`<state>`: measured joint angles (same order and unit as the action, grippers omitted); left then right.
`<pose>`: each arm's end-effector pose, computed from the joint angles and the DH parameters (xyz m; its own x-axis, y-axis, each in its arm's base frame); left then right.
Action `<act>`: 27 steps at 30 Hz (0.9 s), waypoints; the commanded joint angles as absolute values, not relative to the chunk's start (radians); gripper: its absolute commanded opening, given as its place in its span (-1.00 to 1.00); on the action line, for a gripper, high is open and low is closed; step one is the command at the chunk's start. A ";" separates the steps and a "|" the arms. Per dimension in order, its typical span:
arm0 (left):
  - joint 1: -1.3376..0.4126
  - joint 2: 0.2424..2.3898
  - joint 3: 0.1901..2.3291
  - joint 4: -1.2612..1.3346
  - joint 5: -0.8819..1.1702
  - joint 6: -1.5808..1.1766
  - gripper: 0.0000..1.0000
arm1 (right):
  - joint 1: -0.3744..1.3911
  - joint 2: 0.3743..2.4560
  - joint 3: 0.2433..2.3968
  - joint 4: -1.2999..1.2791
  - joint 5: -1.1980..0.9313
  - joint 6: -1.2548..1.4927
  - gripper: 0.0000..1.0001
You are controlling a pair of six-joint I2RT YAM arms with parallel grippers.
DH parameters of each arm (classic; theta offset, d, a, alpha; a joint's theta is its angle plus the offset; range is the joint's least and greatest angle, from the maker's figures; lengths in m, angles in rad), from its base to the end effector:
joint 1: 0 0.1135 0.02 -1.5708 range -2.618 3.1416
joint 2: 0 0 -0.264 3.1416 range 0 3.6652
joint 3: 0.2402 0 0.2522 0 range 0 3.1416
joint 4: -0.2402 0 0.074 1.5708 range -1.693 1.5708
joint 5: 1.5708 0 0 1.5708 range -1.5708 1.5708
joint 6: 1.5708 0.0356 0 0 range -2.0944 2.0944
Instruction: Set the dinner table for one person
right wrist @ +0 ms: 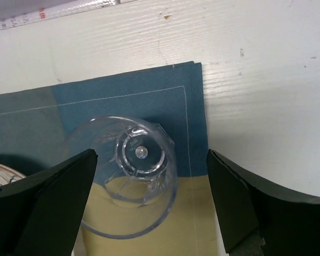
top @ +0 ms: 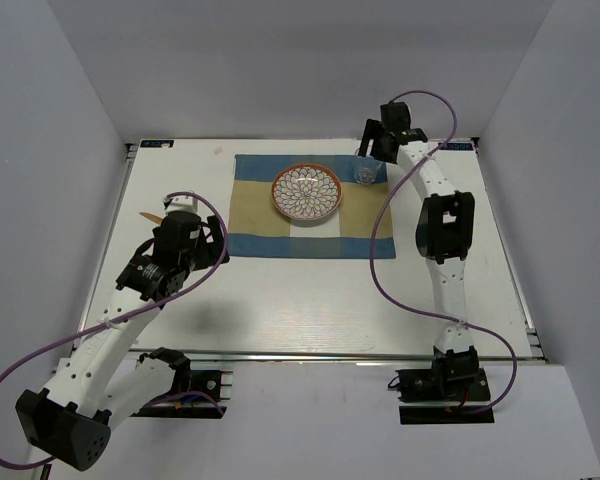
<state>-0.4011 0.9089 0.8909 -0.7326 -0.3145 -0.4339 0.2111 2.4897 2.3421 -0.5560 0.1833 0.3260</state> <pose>0.1724 -0.0612 0.3038 -0.6383 -0.1636 -0.7522 -0.1161 0.9864 -0.1160 0.5529 0.1119 0.2265 -0.6217 0.1888 -0.7601 0.1362 0.9818 0.1325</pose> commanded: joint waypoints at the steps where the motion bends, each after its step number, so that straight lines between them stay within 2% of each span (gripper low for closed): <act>1: -0.396 0.899 0.893 -0.724 -0.333 -0.428 0.96 | 0.199 2.380 2.372 -0.508 0.146 0.348 0.79; 3: -0.396 0.907 0.896 -0.733 -0.348 -0.436 0.96 | 0.190 2.320 2.361 -0.517 0.112 0.359 0.78; 6: -0.396 0.916 0.899 -0.755 -0.397 -0.462 0.96 | 0.181 2.104 2.246 -0.497 0.066 0.356 0.79; 8: -0.396 0.920 0.908 -0.770 -0.467 -0.486 0.96 | 0.187 2.007 2.073 -0.425 -0.056 0.304 0.79; 12: -0.374 0.940 0.922 -0.821 -0.566 -0.572 0.96 | 0.196 1.834 1.916 -0.462 -0.150 0.282 0.78; 13: -0.374 0.956 0.925 -0.819 -0.560 -0.578 0.96 | 0.196 1.792 1.867 -0.465 -0.166 0.284 0.78; 15: -0.342 0.979 0.931 -0.805 -0.494 -0.597 0.96 | 0.199 1.638 1.622 -0.370 -0.215 0.305 0.79; 17: -0.322 1.041 0.952 -0.825 -0.476 -0.728 0.96 | 0.216 1.530 1.370 -0.254 -0.226 0.328 0.79; 20: -0.285 1.214 1.014 -0.848 -0.453 -0.939 0.96 | 0.247 1.358 1.139 -0.192 -0.190 0.412 0.79; 23: -0.209 1.461 1.166 -0.885 -0.417 -1.066 0.96 | 0.301 1.176 0.995 -0.163 -0.203 0.459 0.78; 27: -0.121 1.685 1.358 -0.917 -0.383 -1.110 0.96 | 0.357 1.068 0.928 -0.240 -0.184 0.431 0.78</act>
